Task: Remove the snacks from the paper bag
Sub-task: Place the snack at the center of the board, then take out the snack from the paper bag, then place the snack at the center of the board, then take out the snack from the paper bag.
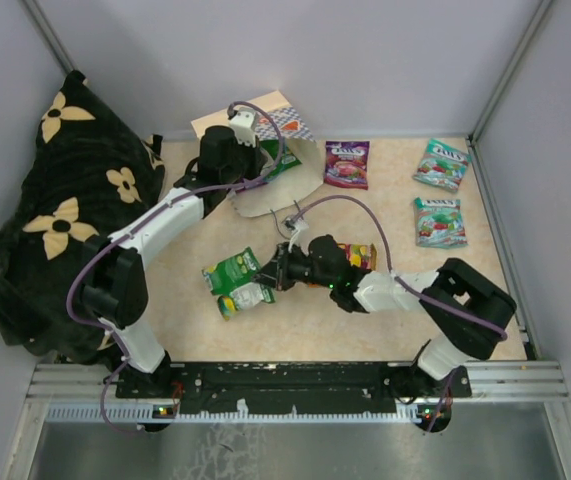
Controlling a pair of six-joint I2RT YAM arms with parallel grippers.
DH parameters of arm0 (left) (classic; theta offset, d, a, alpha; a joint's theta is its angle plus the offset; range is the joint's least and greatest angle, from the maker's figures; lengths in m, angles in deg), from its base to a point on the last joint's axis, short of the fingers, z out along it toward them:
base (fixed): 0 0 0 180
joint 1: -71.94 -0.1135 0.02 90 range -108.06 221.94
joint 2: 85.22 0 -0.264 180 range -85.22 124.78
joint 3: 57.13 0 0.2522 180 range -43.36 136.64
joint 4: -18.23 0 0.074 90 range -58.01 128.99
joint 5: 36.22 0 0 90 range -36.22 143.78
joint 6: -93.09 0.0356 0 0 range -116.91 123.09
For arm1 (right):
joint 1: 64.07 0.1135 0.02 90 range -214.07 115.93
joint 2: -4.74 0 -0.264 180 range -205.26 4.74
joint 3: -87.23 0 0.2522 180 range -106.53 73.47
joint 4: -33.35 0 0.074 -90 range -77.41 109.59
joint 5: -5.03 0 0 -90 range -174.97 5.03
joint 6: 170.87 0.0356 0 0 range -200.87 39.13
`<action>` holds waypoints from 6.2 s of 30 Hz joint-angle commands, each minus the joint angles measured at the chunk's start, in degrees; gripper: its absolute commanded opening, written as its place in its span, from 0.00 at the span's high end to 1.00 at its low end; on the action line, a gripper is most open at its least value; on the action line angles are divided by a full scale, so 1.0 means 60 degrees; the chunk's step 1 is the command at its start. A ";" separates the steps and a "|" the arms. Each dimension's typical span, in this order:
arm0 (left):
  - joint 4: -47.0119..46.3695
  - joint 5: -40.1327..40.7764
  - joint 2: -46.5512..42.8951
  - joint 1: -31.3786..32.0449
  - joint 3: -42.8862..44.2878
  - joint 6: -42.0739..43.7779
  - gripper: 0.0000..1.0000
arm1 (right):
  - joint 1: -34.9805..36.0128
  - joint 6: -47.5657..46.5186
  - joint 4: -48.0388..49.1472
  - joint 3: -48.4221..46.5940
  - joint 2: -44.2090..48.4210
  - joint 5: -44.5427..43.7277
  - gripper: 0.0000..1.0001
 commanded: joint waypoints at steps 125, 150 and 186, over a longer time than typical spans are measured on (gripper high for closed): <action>0.1439 0.0245 -0.0353 -0.0735 0.1076 -0.0342 1.00 | -0.2846 -0.1054 -0.2789 -0.0445 0.0770 -0.2034 0.01; 0.1715 0.0162 -0.0631 -0.0694 0.0901 -0.0819 1.00 | -0.2917 0.9270 0.0409 -0.7695 -0.7901 -0.2544 0.26; 0.2010 0.0086 -0.0515 -0.1060 0.0612 -0.1230 1.00 | -0.4496 0.2139 -0.3293 -0.5538 -0.1004 0.0873 1.00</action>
